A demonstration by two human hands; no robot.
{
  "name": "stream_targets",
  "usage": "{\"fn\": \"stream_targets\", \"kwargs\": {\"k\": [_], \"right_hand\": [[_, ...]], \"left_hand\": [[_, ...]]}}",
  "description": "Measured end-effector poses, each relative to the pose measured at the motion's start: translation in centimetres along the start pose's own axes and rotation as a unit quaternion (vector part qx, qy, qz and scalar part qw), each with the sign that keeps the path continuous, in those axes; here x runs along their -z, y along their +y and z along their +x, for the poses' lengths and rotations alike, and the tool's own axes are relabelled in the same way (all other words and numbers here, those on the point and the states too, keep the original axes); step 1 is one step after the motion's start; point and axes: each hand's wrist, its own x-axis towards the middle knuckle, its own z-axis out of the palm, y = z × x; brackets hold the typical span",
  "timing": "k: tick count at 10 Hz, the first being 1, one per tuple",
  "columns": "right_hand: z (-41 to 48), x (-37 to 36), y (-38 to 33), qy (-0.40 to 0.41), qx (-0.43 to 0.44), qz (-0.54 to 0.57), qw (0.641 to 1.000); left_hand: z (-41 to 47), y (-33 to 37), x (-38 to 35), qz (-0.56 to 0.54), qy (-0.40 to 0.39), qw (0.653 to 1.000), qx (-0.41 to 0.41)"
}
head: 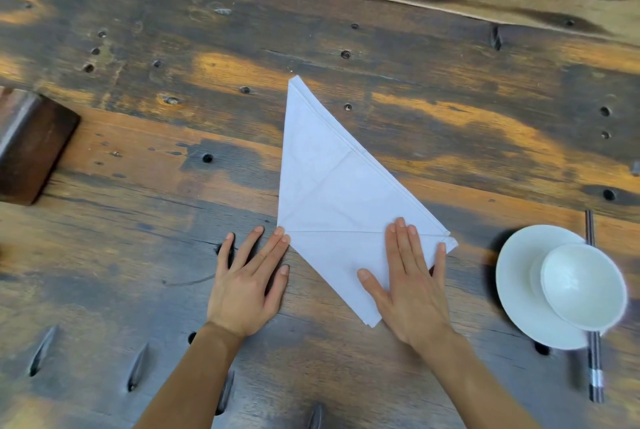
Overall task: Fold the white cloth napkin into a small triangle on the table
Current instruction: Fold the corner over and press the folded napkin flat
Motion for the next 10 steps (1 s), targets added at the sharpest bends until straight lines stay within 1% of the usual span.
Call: {"fn": "stream_targets", "kwargs": {"k": [2, 3, 5, 7, 8, 10], "right_hand": [[-0.1, 1.0, 2.0, -0.015, -0.041, -0.002, 0.999], [-0.2, 1.4, 3.1, -0.004, -0.053, 0.009, 0.999], [-0.4, 1.2, 2.6, -0.007, -0.059, 0.024, 0.998], [-3.2, -0.3, 0.6, 0.0, -0.054, 0.039, 0.998], [-5.7, -1.8, -0.6, 0.025, -0.041, 0.056, 0.997], [-9.4, -3.6, -2.3, 0.046, -0.012, 0.011, 0.999]], "left_hand": [[0.0, 0.0, 0.0, -0.002, -0.001, 1.0, 0.001], [0.0, 0.1, 0.1, -0.002, -0.005, 1.0, 0.003], [-0.1, 0.0, 0.2, 0.011, -0.027, 1.0, 0.005], [0.1, 0.1, 0.5, 0.02, -0.075, 0.996, 0.048], [0.3, 0.3, 0.8, 0.022, -0.087, 0.995, 0.05], [2.7, 2.0, 1.1, 0.047, -0.102, 0.986, 0.126]]}}
